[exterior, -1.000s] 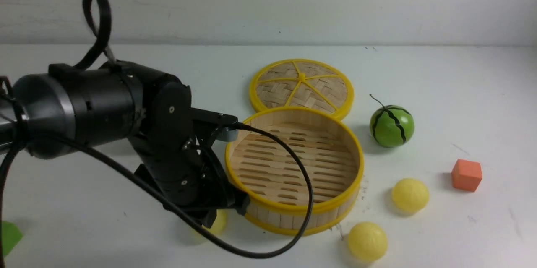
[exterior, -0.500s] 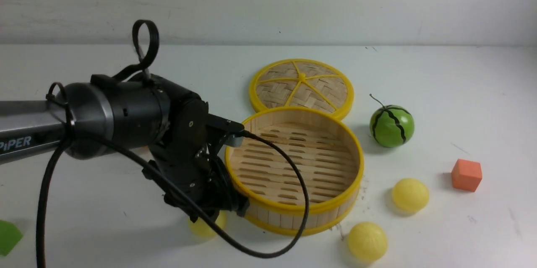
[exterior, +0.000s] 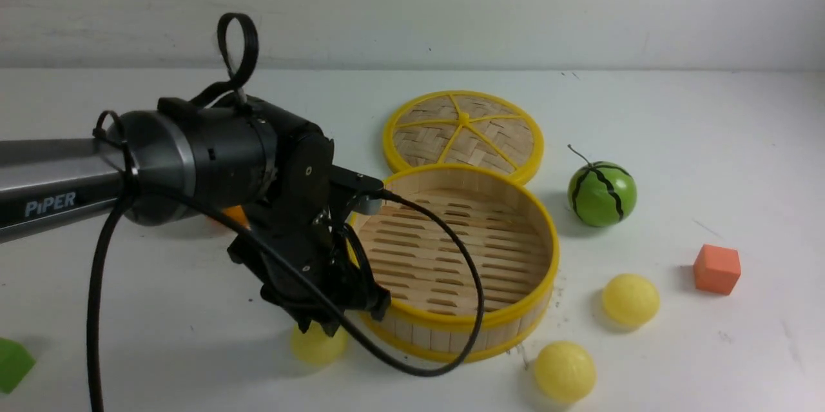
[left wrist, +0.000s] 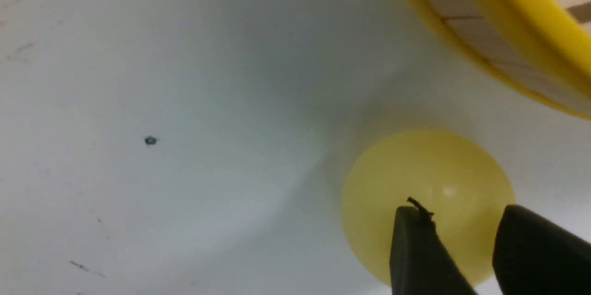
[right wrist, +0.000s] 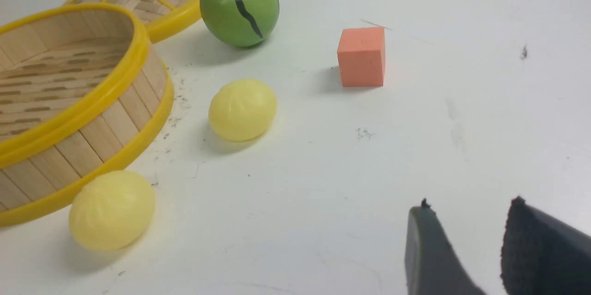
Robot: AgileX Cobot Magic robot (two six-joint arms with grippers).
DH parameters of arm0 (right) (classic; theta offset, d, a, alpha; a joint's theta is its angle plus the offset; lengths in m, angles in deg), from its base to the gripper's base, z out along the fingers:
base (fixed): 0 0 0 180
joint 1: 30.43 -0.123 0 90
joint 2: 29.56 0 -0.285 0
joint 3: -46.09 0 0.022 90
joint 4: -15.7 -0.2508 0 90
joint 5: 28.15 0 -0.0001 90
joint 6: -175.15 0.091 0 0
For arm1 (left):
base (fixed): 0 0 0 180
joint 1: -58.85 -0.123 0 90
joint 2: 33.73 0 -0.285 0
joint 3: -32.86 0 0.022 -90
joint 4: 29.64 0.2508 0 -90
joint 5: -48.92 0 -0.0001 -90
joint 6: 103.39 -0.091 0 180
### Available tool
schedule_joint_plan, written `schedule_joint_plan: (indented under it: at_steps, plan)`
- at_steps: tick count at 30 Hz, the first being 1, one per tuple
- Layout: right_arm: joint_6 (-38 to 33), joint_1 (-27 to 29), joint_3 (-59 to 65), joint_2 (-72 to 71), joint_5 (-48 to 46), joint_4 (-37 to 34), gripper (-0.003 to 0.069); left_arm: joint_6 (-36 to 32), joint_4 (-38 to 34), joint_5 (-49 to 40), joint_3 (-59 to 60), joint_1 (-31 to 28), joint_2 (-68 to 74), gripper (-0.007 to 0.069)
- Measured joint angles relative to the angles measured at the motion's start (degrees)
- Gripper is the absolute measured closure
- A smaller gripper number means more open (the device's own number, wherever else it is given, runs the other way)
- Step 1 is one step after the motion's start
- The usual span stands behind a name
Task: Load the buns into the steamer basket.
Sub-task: Use the left arm to grab a steamed stuffed bun, then use the left arm to put the steamed stuffed bun into the steamer
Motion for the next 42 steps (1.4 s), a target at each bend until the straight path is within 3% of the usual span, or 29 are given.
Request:
schedule_joint_plan:
  at_steps: [17,28,42]
  plan:
    - [0.00,0.00,0.00,0.00,0.00,0.00,0.0418,0.00,0.96,1.38,-0.11,0.00,0.82,0.0419]
    - [0.00,0.00,0.00,0.00,0.00,0.00,0.0418,0.00,0.96,2.10,-0.11,0.00,0.82,0.0638]
    - [0.00,0.00,0.00,0.00,0.00,0.00,0.0418,0.00,2.69,-7.92,-8.22,0.00,-6.03,0.0638]
